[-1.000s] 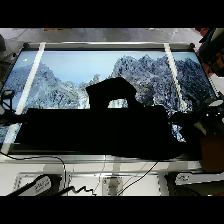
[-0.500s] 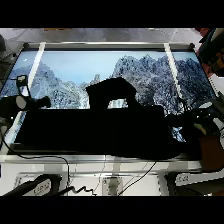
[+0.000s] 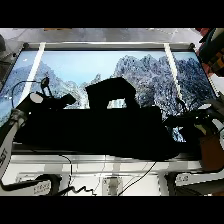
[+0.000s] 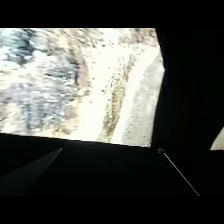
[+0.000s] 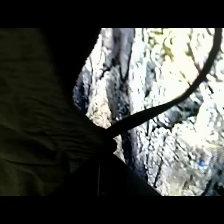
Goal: Fold the clothes and pants, and hang the long-sleeved shirts on hangers.
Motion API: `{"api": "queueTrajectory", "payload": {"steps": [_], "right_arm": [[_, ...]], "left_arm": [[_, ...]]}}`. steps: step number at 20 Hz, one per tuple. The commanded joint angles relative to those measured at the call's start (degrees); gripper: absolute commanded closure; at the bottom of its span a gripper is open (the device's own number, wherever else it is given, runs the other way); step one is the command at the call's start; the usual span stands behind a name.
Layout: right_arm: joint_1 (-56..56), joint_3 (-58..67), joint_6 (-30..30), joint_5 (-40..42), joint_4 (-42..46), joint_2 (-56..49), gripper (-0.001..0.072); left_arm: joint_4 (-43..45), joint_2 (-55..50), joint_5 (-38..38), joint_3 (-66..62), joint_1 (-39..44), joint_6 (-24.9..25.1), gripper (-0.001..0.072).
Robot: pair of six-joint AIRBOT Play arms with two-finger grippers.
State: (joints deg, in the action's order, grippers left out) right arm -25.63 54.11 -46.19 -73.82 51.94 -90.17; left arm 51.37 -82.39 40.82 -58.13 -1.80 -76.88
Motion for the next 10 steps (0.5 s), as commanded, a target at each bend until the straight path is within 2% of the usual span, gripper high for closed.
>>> {"api": "queueTrajectory", "payload": {"steps": [1,4,10], "right_arm": [[0.02,0.37,1.31,-0.33,-0.39,2.21,0.0692],[0.02,0.35,1.31,-0.31,-0.55,4.22,0.0691],[0.02,0.35,1.31,0.13,-0.55,4.94,0.0691]], "left_arm": [[-6.67,-7.89,4.63,-5.81,0.39,6.82,0.0017],[-6.88,-15.67,9.66,-12.59,0.96,6.88,0.0018],[-7.06,-21.40,8.72,-17.70,6.03,9.88,0.0018]]}}
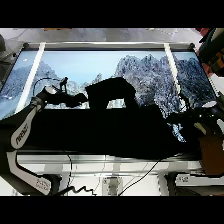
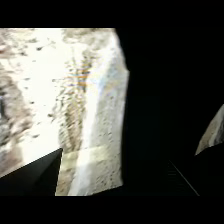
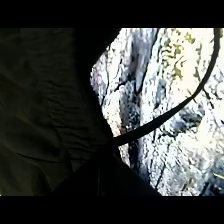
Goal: Fold the clothes and pants, and hang the long-sleeved shirts on hangers.
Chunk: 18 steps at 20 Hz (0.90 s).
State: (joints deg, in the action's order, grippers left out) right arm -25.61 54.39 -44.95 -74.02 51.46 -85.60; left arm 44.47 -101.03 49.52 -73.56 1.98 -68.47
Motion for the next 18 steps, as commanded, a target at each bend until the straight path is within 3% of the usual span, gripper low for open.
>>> {"api": "queueTrajectory", "payload": {"steps": [1,2,3,5,9,10,11,12,15,18], "right_arm": [[0.00,0.09,0.07,0.35,-0.07,0.37,0.0691],[0.00,0.07,0.07,0.35,-0.07,0.37,0.0691],[0.00,0.07,0.07,0.35,-0.07,0.37,0.0691],[0.00,0.07,0.07,0.37,-0.07,0.37,0.0691],[0.00,0.07,0.02,0.52,-0.11,0.37,0.0691],[0.00,0.07,-0.33,0.52,-0.11,0.39,0.0691],[0.00,0.07,-0.52,0.52,-0.11,0.48,0.0691],[0.00,0.09,-0.55,0.52,-0.13,0.61,0.0691],[0.00,0.09,-0.55,1.22,-0.92,0.90,0.0691],[-0.02,0.09,-1.16,7.80,-1.27,3.85,0.0691]], "left_arm": [[-0.15,-3.08,-1.09,-2.34,3.10,1.44,0.0018],[-0.17,-3.37,-2.38,-2.38,3.93,1.44,0.0022],[-0.20,-3.61,-3.15,-2.45,4.66,1.42,0.0078],[-0.15,-3.72,-3.76,-2.45,6.25,1.44,0.0249],[0.59,-3.89,-7.02,-2.45,9.51,1.44,0.0256],[1.33,-3.82,-8.44,-2.60,9.79,1.44,0.0382],[1.81,-3.76,-8.85,-3.15,9.86,1.44,0.0573],[2.08,-3.52,-8.87,-4.09,9.31,1.53,0.0694],[5.40,-0.37,-8.76,-8.68,6.78,1.86,0.0697],[11.69,6.91,-8.87,-14.69,3.45,1.86,0.0697]]}}
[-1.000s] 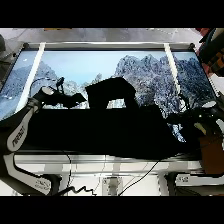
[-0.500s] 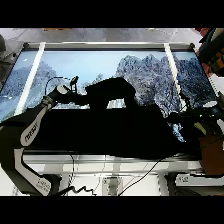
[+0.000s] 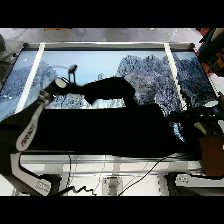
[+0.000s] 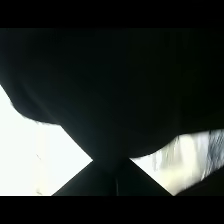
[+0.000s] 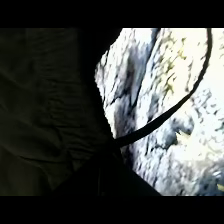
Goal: Fold the clothes and pants, and hang the long-sleeved shirts on hangers.
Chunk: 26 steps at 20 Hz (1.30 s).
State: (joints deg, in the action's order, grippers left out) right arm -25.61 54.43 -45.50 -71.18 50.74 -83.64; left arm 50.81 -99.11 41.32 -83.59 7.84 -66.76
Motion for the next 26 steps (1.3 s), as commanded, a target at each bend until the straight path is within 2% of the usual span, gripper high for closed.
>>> {"api": "queueTrajectory", "payload": {"steps": [1,6,8,11,13,15,16,19,21,24,26], "right_arm": [[-0.02,0.04,-1.75,8.35,-0.68,3.48,0.0692],[-0.02,0.02,-5.05,20.79,-0.57,11.39,0.0692],[-0.02,0.02,-5.03,21.64,0.52,13.27,0.0692],[-0.02,0.02,-5.07,20.41,3.69,13.99,0.0691],[0.00,0.02,-5.07,19.17,3.89,13.99,0.0691],[0.00,0.02,-5.05,18.45,4.04,13.99,0.0691],[0.00,0.02,-5.05,18.36,4.15,13.99,0.0691],[0.00,0.02,-5.05,18.25,4.20,13.99,0.0691],[0.00,0.02,-5.05,18.23,4.20,13.97,0.0691],[0.00,0.02,-5.03,18.23,4.22,13.97,0.0691],[0.00,0.02,-5.01,18.25,4.76,13.97,0.0691]], "left_arm": [[6.93,7.56,-0.87,-6.64,-3.65,0.15,0.0697],[7.52,21.94,-12.50,-9.81,-9.70,0.13,0.0697],[7.52,26.36,-15.65,-9.81,-11.50,0.13,0.0697],[7.54,30.36,-14.80,-9.79,-13.92,0.13,0.0697],[7.56,31.12,-10.49,-9.79,-15.17,0.11,0.0697],[8.22,30.99,-2.91,-9.79,-16.02,-0.28,0.0698],[10.73,30.71,1.29,-9.77,-16.28,-2.32,0.0698],[26.53,28.26,16.76,-9.40,-16.26,-15.10,0.0698],[30.18,24.72,28.39,-7.41,-16.28,-20.92,0.0698],[29.49,17.44,38.12,-4.46,-15.82,-20.68,0.0698],[29.05,12.81,38.40,-4.48,-15.69,-20.70,0.0698]]}}
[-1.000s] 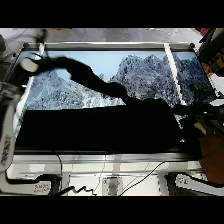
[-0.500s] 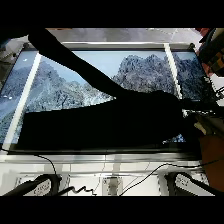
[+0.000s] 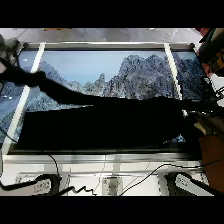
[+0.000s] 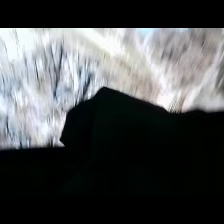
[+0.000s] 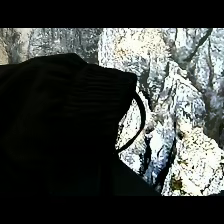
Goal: Fold the clothes and pants, and hang the long-sleeved shirts on hangers.
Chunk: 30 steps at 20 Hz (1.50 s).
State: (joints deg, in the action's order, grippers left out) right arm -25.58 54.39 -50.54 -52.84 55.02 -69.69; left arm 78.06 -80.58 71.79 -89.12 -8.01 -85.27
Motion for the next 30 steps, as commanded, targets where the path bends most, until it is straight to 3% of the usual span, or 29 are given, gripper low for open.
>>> {"api": "queueTrajectory", "payload": {"steps": [1,7,8,10,11,14,19,21,22,24,26,30], "right_arm": [[-0.02,0.07,0.07,-0.07,0.85,0.02,0.0691],[-0.02,0.07,0.04,-0.04,2.25,0.00,0.0691],[-0.02,0.07,0.07,-0.04,2.23,0.00,0.0691],[-0.02,0.07,0.07,-0.04,2.23,0.00,0.0691],[-0.02,0.07,0.07,-0.04,2.25,0.00,0.0691],[-0.02,0.07,0.07,-0.04,2.25,0.00,0.0691],[-0.02,0.07,0.04,-0.04,2.25,0.00,0.0691],[-0.02,0.07,0.04,-0.04,2.23,0.00,0.0691],[-0.02,0.07,0.04,-0.04,2.23,0.00,0.0691],[-0.02,0.07,0.04,-0.04,2.21,0.00,0.0691],[-0.02,0.07,0.02,-0.07,2.21,0.00,0.0691],[-0.02,0.07,0.04,-0.07,2.21,0.00,0.0691]], "left_arm": [[-0.07,-7.89,6.36,1.05,0.15,-2.19,0.0698],[-14.58,-15.91,-13.81,1.05,0.00,-2.21,0.0691],[-15.19,-16.46,-17.20,1.07,0.00,-2.23,0.0608],[-15.12,-16.81,-22.86,1.05,-0.42,-2.21,0.0082],[-15.06,-16.81,-24.20,1.03,-0.83,-2.16,0.0008],[-11.15,-16.79,-22.34,1.03,-3.65,-2.19,0.0009],[0.83,-17.29,-7.34,1.05,-10.01,-2.19,0.0048],[-1.68,-18.60,-2.58,1.11,-12.24,-2.21,0.0353],[-3.32,-19.52,-0.83,1.11,-12.85,-2.19,0.0380],[-4.48,-21.79,2.38,1.11,-13.18,-2.05,0.0354],[-5.81,-24.37,3.10,1.11,-12.96,-1.68,0.0274],[-17.07,-27.74,-2.47,1.09,-11.96,2.47,0.0273]]}}
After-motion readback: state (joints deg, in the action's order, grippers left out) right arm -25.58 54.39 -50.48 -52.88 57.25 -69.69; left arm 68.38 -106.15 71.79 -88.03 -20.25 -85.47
